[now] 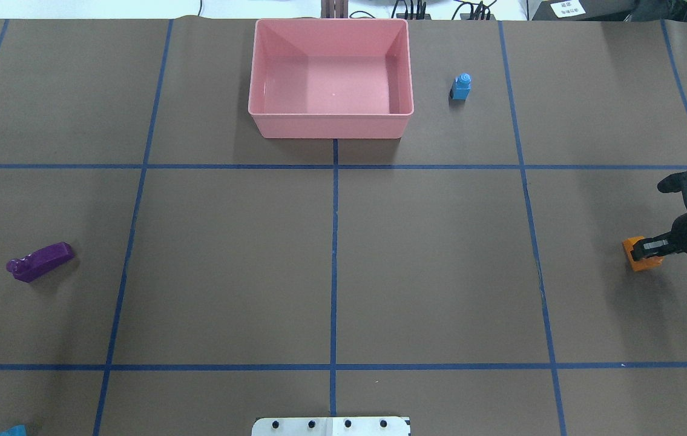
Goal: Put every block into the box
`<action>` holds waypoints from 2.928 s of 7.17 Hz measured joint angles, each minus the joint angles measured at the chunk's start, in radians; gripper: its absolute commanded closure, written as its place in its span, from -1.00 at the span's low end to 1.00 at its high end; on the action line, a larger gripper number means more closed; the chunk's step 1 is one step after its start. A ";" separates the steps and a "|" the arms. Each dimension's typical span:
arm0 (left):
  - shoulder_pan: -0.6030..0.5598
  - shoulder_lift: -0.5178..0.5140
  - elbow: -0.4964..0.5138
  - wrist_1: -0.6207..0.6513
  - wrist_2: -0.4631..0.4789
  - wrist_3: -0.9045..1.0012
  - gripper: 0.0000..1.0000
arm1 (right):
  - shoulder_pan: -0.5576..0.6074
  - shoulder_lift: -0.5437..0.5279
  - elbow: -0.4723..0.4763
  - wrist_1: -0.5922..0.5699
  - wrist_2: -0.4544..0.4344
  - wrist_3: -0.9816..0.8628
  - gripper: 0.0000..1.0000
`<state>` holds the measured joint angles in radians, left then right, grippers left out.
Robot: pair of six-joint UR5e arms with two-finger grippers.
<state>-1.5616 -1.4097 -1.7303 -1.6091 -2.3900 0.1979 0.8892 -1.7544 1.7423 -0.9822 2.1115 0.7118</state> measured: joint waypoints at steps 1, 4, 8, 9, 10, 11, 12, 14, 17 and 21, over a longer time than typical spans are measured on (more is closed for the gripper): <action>0.000 0.000 0.000 0.000 0.000 0.000 -1.00 | 0.013 0.018 0.018 -0.005 0.007 0.000 1.00; 0.000 0.000 -0.003 -0.001 0.000 -0.001 -1.00 | 0.108 0.280 0.031 -0.134 0.051 0.053 1.00; 0.000 -0.001 -0.006 -0.003 0.000 -0.002 -1.00 | 0.102 0.870 -0.249 -0.402 0.054 0.269 1.00; 0.000 0.000 -0.006 -0.005 0.000 -0.001 -1.00 | 0.089 1.012 -0.388 -0.407 0.046 0.318 1.00; 0.000 0.000 -0.006 -0.008 0.000 -0.001 -1.00 | 0.066 1.133 -0.519 -0.406 0.017 0.359 1.00; 0.000 0.001 -0.006 -0.012 0.000 0.000 -1.00 | 0.033 1.240 -0.643 -0.400 -0.039 0.387 1.00; 0.000 0.003 -0.006 -0.015 0.000 0.000 -1.00 | -0.001 1.319 -0.751 -0.384 -0.094 0.403 1.00; 0.000 0.004 -0.004 -0.017 0.000 0.000 -1.00 | -0.064 1.381 -0.904 -0.321 -0.189 0.408 -0.23; 0.001 0.005 -0.005 -0.017 0.000 0.001 -1.00 | -0.084 1.388 -0.959 -0.299 -0.209 0.375 -0.99; 0.005 -0.049 -0.036 -0.058 -0.005 -0.005 -1.00 | 0.022 1.354 -0.887 -0.346 -0.066 0.270 -0.99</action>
<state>-1.5570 -1.4591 -1.7667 -1.6669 -2.3949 0.1929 0.9116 -0.4006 0.8551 -1.3285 2.0459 0.9815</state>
